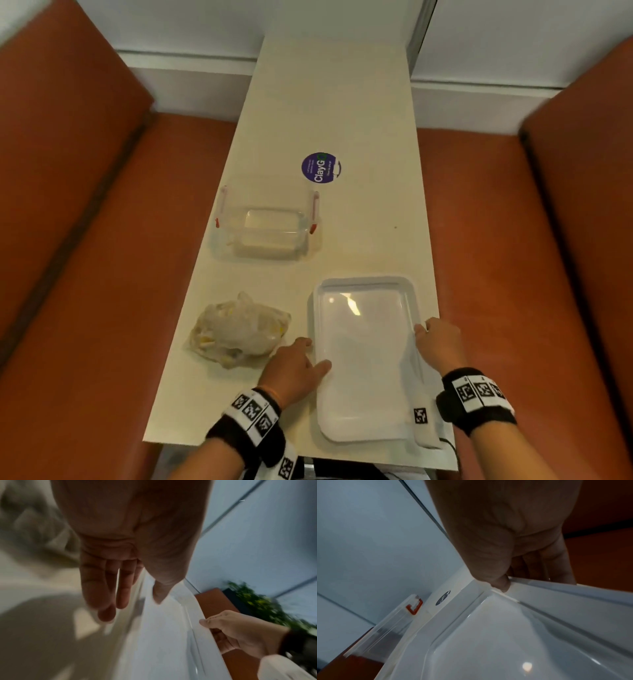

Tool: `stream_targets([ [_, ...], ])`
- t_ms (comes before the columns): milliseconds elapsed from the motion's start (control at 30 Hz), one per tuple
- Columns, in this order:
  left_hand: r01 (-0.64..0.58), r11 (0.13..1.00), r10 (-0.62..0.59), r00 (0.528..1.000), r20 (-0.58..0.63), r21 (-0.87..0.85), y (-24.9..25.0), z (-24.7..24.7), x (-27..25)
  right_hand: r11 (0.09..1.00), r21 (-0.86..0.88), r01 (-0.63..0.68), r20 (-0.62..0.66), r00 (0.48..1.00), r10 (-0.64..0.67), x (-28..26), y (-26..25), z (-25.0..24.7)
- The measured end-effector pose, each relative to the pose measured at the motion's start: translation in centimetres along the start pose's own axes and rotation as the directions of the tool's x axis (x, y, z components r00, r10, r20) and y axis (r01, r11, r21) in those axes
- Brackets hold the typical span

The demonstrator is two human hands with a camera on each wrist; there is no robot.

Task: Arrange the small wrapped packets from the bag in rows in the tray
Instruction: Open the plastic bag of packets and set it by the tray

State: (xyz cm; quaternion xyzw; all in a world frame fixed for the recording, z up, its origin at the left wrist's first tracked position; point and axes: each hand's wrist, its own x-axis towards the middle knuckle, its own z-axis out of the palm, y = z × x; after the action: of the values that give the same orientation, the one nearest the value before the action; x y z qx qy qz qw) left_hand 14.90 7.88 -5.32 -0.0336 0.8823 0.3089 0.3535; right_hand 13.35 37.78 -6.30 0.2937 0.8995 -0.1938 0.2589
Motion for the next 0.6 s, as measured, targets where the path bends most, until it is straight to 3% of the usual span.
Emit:
stream_targets([
  [67, 0.044, 0.999, -0.044, 0.999, 0.013, 0.012, -0.1, 1.1, 1.0, 0.998, -0.040, 0.048, -0.028, 0.998, -0.049, 0.3, -0.4, 0.4],
  [300, 0.094, 0.990, -0.063, 0.963, -0.264, 0.108, -0.5, -1.1, 1.3, 0.983, 0.091, 0.159, -0.026, 0.987, -0.157, 0.9, -3.8, 0.4],
  [467, 0.042, 0.998, -0.051, 0.973, -0.225, -0.041, -0.6, -3.3, -0.5, 0.972, 0.182, 0.147, -0.018, 0.989, -0.146, 0.8, -5.4, 0.7],
  [533, 0.010, 0.998, -0.032, 0.941, -0.338, -0.067, -0.7, -4.0, -2.3, 0.975, 0.177, 0.133, -0.032, 0.991, -0.129, 0.1, -5.8, 0.6],
  [600, -0.028, 0.991, -0.046, 0.843, -0.536, -0.129, -0.9, -5.1, -4.8, 0.967, 0.136, 0.215, -0.119, 0.973, -0.200, -1.0, -6.5, 0.4],
])
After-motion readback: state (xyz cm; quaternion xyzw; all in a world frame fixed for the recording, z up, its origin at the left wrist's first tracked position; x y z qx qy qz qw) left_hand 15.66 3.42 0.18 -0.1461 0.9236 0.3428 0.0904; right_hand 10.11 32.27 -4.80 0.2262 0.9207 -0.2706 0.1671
